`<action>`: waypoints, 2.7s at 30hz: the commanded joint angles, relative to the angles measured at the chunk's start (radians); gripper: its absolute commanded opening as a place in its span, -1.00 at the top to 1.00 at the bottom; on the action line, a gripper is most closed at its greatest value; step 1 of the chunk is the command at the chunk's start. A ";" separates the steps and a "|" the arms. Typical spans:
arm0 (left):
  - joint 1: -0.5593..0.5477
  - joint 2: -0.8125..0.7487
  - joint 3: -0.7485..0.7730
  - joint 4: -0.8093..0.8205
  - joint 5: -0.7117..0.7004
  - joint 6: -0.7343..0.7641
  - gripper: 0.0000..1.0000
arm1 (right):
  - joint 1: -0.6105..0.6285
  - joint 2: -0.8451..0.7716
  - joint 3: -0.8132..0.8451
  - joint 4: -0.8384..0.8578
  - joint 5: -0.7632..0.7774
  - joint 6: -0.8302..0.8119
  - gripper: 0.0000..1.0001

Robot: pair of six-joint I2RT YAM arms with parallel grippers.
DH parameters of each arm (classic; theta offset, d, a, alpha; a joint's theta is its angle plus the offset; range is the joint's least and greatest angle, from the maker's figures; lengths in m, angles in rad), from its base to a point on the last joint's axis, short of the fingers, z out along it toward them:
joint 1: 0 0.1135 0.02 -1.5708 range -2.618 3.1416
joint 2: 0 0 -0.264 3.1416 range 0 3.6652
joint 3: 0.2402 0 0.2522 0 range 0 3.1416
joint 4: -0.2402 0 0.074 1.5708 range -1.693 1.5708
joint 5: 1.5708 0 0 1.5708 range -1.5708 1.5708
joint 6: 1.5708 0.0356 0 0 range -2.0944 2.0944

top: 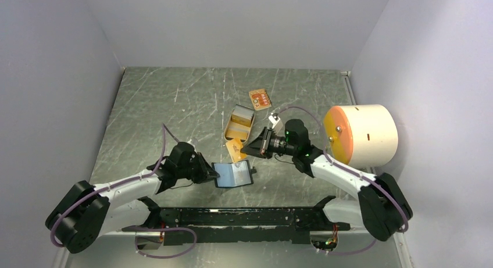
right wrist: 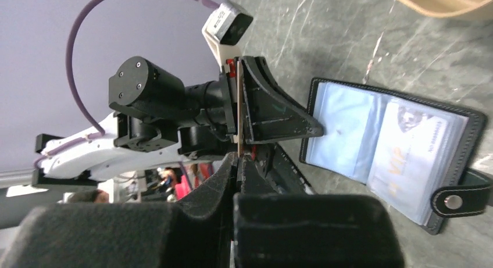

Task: Put the credit cards into the card holder
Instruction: Insert the credit card into the card holder.

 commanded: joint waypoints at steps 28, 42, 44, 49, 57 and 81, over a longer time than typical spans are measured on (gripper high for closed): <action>0.022 -0.004 -0.024 -0.029 0.017 0.094 0.55 | 0.181 0.268 -0.207 0.286 0.266 -0.211 0.96; 0.022 0.005 -0.052 0.003 0.028 0.097 0.63 | 0.196 0.357 -0.233 0.409 0.251 -0.116 0.88; 0.022 0.006 -0.056 0.008 0.028 0.097 0.64 | 0.204 0.373 -0.230 0.408 0.256 -0.127 0.90; 0.021 0.010 -0.060 0.014 0.031 0.099 0.71 | 0.210 0.418 -0.242 0.479 0.243 -0.102 0.92; 0.022 0.004 -0.060 0.009 0.024 0.099 0.63 | 0.217 0.423 -0.262 0.514 0.251 -0.086 0.92; 0.022 0.005 -0.071 0.036 0.045 0.086 0.61 | 0.241 0.499 -0.255 0.646 0.271 0.001 0.94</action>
